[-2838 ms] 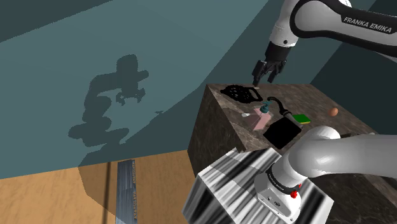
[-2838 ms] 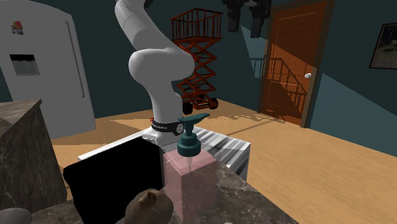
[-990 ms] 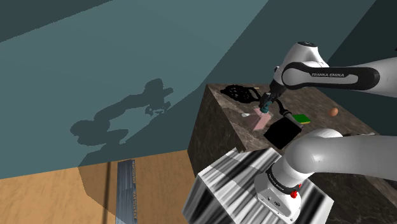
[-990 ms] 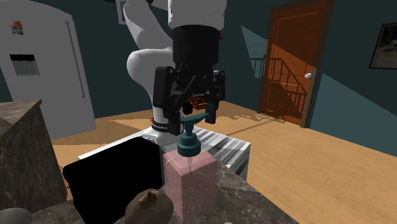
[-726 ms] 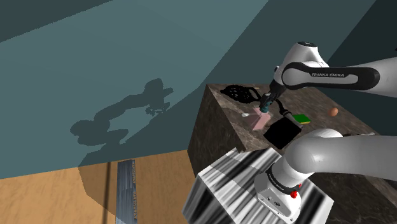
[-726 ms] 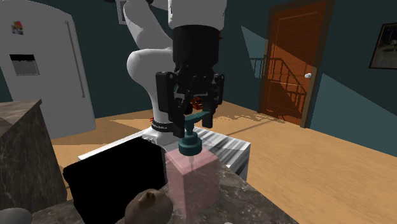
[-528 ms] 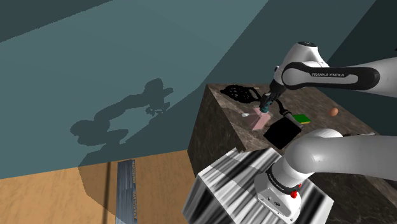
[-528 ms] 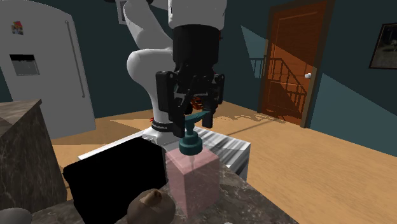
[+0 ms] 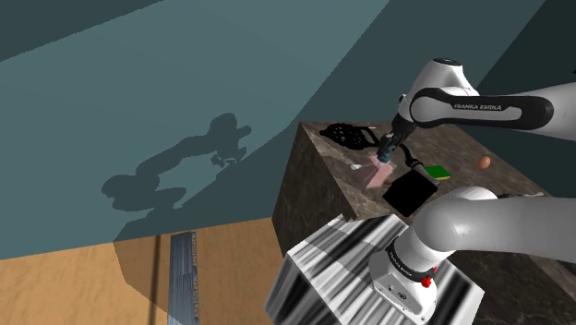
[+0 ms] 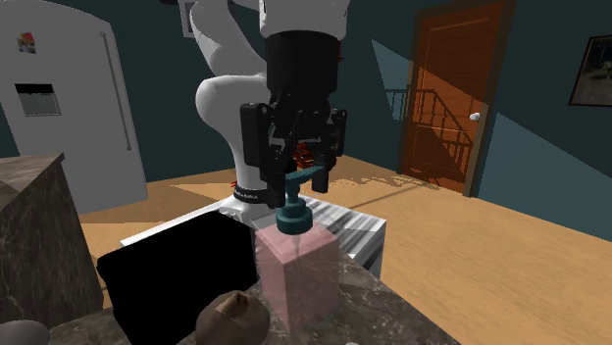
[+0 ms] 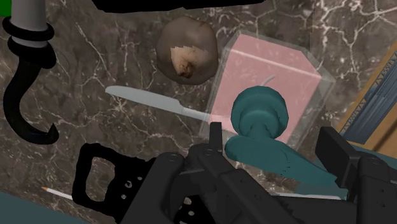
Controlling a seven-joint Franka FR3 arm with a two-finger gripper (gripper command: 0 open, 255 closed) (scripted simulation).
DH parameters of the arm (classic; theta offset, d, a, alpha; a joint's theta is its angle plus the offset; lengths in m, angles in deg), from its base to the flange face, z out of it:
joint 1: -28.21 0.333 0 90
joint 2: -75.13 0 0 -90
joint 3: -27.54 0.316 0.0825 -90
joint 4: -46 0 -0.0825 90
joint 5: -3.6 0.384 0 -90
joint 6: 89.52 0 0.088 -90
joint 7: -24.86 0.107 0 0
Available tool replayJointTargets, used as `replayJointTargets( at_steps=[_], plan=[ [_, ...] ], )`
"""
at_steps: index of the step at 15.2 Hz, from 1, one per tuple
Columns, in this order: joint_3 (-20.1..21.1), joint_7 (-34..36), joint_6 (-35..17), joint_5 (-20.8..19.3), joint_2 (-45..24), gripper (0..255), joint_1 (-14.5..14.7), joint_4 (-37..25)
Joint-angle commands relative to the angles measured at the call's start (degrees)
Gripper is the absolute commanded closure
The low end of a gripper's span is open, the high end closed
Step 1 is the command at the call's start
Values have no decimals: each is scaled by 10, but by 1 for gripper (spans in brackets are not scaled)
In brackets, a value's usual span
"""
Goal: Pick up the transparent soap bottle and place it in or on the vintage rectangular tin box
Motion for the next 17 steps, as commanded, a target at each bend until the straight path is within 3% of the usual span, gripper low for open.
replayJointTargets(
  at_steps=[1, 17],
  plan=[
    [3, -2, 17, 4, 7, 255, 1, -10],
    [36, -17, 150, 39, 36, 255, 14, -116]
  ],
)
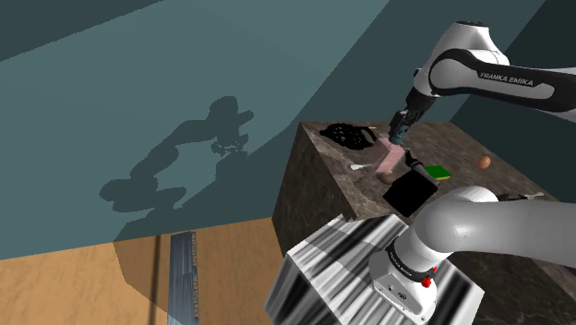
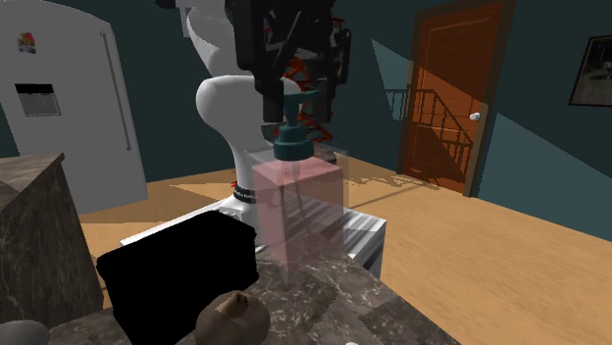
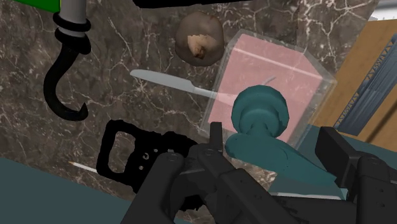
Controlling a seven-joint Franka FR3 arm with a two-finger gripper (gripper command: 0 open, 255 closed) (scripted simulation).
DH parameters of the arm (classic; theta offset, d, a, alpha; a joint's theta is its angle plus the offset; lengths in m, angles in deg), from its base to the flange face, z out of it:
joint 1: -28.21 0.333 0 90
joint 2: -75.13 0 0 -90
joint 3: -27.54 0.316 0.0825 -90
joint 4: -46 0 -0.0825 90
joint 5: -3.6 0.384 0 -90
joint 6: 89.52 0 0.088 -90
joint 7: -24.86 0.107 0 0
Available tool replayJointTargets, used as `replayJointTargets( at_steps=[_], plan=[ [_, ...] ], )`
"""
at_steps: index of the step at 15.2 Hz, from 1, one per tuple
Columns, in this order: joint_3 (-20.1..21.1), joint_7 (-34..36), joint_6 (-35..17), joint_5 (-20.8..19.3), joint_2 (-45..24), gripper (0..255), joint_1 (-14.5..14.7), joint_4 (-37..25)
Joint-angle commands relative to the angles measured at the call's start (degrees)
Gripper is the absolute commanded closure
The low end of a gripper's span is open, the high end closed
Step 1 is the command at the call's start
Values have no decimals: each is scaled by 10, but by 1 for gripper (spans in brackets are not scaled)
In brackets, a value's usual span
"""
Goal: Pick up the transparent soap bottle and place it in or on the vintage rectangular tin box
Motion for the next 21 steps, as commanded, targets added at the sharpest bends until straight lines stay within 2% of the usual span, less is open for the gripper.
replayJointTargets(
  at_steps=[1, 14, 21],
  plan=[
    [3, -3, 17, 3, 3, 255, 1, -14],
    [22, -13, 105, 23, -6, 255, 9, -111],
    [-11, -88, 200, -11, 63, 255, -25, -151]
  ],
)
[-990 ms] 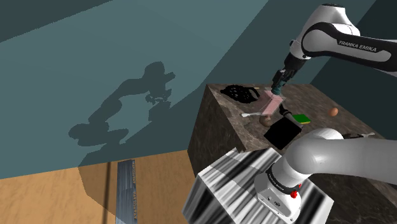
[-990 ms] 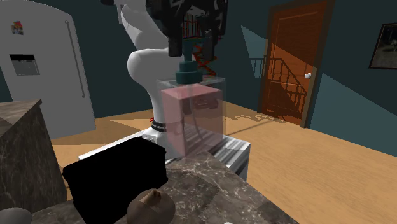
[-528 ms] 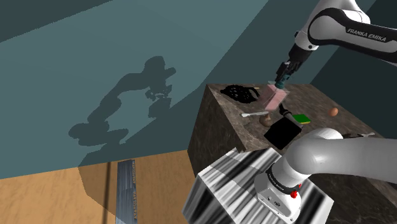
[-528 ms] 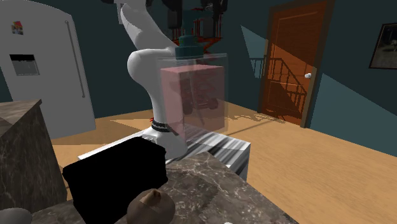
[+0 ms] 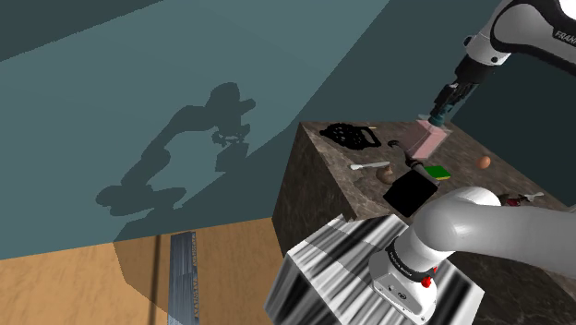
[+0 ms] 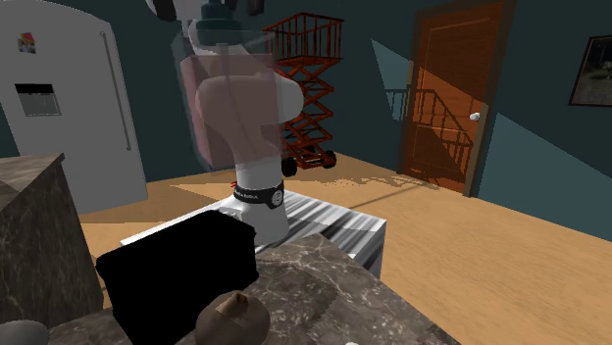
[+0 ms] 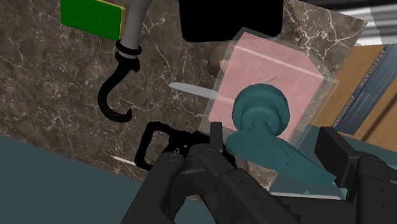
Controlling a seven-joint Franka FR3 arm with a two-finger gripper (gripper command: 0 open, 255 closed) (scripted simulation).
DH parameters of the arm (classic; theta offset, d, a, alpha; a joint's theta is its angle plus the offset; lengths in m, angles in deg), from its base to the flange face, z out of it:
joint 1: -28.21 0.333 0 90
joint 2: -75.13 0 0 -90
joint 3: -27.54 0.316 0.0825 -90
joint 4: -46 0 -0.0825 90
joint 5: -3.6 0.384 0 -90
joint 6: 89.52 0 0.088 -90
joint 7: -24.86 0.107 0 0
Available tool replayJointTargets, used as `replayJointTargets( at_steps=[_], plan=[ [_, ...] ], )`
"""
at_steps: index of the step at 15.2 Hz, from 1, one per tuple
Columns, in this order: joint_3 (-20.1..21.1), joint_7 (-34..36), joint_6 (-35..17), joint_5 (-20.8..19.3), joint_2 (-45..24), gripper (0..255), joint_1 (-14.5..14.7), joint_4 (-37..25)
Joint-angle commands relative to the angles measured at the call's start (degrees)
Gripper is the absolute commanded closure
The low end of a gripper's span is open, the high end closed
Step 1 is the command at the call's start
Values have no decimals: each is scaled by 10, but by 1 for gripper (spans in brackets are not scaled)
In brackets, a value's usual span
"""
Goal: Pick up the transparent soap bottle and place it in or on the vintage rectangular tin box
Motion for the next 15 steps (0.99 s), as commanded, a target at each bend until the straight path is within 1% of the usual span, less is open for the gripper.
replayJointTargets(
  at_steps=[1, 6, 15],
  plan=[
    [-11, -21, 22, -11, 13, 255, -8, -12],
    [-37, -80, 82, -38, 37, 255, -25, -63],
    [-55, -70, 32, -56, 72, 255, -36, 22]
  ],
)
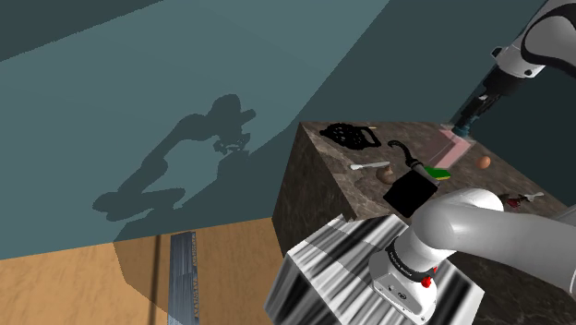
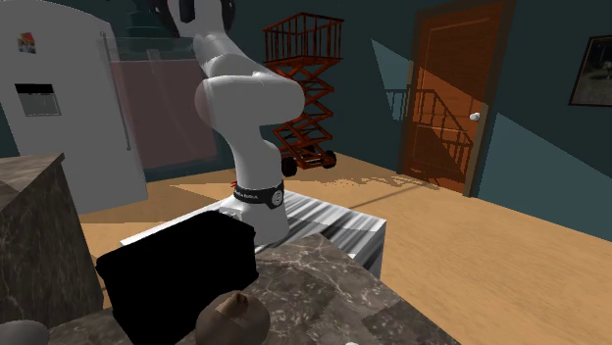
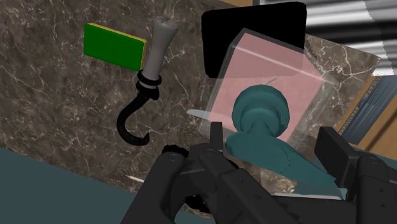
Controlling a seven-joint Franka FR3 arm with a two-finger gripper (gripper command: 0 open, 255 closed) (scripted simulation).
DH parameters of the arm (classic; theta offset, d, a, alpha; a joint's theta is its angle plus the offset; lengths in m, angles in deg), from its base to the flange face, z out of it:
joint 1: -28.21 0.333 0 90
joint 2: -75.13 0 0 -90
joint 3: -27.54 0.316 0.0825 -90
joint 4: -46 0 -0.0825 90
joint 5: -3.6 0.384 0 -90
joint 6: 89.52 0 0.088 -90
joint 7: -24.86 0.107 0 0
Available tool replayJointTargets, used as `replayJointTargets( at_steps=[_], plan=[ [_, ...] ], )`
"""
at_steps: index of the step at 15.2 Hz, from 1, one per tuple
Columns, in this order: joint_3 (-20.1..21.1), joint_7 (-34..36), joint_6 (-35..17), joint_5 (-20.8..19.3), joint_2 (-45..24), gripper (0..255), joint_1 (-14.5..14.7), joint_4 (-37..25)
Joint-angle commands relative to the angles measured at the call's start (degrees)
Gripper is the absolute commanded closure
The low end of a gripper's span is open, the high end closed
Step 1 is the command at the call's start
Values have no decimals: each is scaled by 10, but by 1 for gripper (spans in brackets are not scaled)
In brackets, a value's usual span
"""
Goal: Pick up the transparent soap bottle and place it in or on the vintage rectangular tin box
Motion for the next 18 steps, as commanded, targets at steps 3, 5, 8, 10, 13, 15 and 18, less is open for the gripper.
replayJointTargets(
  at_steps=[3, 5, 8, 10, 13, 15, 18],
  plan=[
    [-8, 3, -21, -9, 16, 255, -6, 37],
    [-13, 5, -32, -14, 22, 255, -9, 54],
    [-21, 8, -50, -23, 31, 255, -13, 80],
    [-26, 9, -61, -28, 36, 255, -16, 97],
    [-35, 12, -79, -37, 43, 255, -20, 121],
    [-42, 13, -91, -44, 47, 255, -23, 137],
    [-52, 15, -109, -54, 52, 255, -28, 161]
  ],
)
